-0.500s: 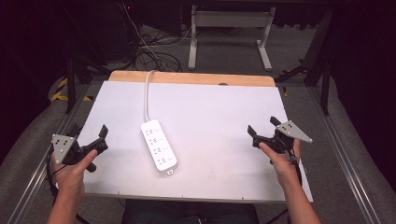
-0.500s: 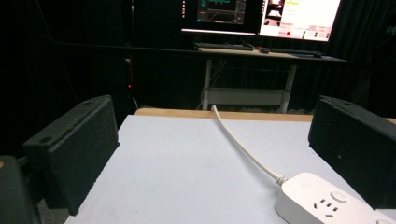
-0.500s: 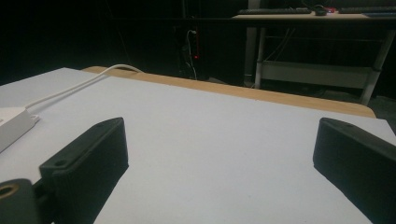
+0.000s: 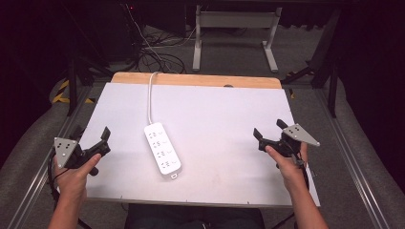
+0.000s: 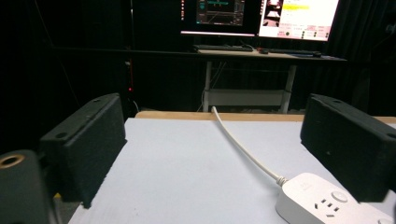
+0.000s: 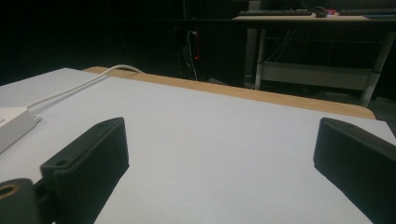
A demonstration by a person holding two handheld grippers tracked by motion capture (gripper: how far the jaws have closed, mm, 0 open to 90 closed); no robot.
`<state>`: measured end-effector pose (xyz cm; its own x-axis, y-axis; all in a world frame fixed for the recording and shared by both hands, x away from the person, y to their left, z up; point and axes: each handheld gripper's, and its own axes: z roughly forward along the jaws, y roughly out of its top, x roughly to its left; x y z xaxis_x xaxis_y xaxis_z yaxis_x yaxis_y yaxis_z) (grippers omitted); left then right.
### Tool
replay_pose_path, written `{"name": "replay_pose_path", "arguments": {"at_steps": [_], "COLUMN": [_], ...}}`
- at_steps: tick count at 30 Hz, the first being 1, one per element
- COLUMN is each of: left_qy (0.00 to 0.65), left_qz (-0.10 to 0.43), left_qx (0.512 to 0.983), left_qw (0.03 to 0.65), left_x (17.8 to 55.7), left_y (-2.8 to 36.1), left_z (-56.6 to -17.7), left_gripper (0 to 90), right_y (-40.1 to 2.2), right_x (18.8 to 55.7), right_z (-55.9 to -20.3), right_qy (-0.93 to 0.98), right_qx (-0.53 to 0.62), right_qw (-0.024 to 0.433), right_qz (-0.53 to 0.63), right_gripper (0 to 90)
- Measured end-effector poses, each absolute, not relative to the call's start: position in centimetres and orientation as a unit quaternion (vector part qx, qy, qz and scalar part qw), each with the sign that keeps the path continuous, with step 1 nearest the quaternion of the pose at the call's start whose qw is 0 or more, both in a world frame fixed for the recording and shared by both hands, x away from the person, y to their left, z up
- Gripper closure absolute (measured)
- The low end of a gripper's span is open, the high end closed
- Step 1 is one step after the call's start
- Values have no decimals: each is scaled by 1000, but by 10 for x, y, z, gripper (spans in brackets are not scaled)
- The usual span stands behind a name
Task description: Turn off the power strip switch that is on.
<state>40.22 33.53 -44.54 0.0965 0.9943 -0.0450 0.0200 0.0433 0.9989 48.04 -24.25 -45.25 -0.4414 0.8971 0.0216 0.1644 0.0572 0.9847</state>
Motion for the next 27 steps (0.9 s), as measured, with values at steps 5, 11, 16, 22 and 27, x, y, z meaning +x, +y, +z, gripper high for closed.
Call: {"name": "replay_pose_path", "arguments": {"at_steps": [5,11,16,22,27], "left_qy": [492,509,515,507,497], "left_qz": [456,399,378,361,372], "left_qx": [520,546,545,562,571], "left_qw": [528,532,543,545,537], "left_x": [401,401,398,395,395], "left_y": [335,340,345,344,339], "left_z": [-445,-444,-443,-438,-435], "left_gripper": [246,534,782,900,900], "right_y": [-243,-243,-243,-243,-243], "right_x": [480,480,480,479,478], "right_z": [-452,-452,-452,-451,-451], "right_qy": [645,645,646,643,643], "right_qx": [411,410,409,408,407], "right_qw": [333,333,332,333,331], "right_qz": [551,552,553,557,558], "right_gripper": [40,41,42,40,39]}}
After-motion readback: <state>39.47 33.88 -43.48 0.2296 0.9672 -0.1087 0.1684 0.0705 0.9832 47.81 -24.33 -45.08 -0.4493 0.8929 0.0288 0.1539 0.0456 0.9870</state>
